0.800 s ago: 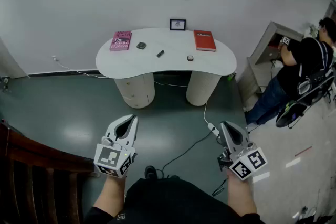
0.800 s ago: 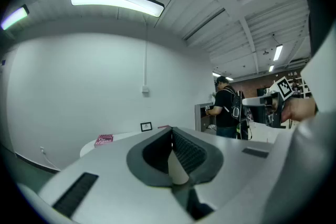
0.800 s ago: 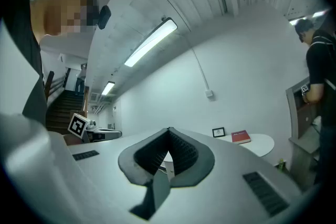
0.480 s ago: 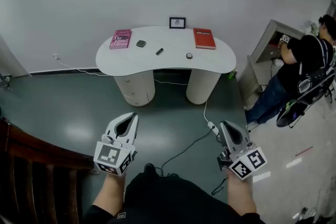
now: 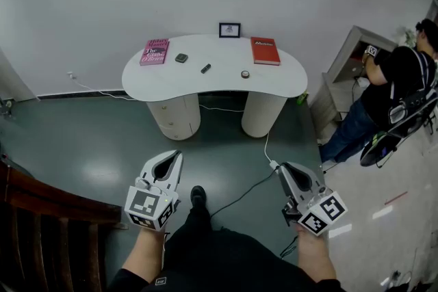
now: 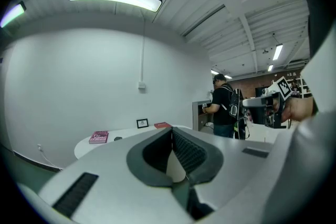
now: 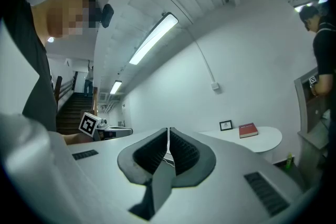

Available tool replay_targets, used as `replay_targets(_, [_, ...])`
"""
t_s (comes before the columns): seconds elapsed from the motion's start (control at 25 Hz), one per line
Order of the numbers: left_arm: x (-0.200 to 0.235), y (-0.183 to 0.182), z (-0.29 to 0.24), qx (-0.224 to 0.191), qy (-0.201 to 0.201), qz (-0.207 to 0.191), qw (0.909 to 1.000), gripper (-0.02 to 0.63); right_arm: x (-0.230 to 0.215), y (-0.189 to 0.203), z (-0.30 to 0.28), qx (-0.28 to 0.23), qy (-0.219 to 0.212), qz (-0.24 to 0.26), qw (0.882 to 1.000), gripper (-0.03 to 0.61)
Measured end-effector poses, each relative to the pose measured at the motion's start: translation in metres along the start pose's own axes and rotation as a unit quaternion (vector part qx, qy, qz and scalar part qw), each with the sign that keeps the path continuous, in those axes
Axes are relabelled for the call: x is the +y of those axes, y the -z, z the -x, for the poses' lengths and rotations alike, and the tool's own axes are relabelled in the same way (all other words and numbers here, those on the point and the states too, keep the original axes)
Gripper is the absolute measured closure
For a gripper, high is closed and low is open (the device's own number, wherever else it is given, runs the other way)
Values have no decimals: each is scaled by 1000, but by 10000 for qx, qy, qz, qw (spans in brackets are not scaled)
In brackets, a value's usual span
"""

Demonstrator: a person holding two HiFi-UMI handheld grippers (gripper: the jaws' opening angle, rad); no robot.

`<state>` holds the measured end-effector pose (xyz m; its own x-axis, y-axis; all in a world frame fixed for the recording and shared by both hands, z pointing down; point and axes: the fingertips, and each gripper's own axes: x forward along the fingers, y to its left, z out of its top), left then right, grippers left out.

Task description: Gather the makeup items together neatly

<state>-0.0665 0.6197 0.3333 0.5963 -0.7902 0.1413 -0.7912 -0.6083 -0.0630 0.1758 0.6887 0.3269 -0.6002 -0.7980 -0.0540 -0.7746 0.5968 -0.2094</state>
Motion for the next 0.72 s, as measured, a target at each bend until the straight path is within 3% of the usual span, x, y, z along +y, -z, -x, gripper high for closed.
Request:
replay_targets(0.28, [46, 11, -45, 31, -15, 151, 9999, 600, -37, 12, -48, 182, 108, -404, 9990, 541])
replay_targets(0.72, [176, 2, -125, 55, 69, 122, 9999, 600, -90, 1, -198, 241, 302, -574, 9976, 540])
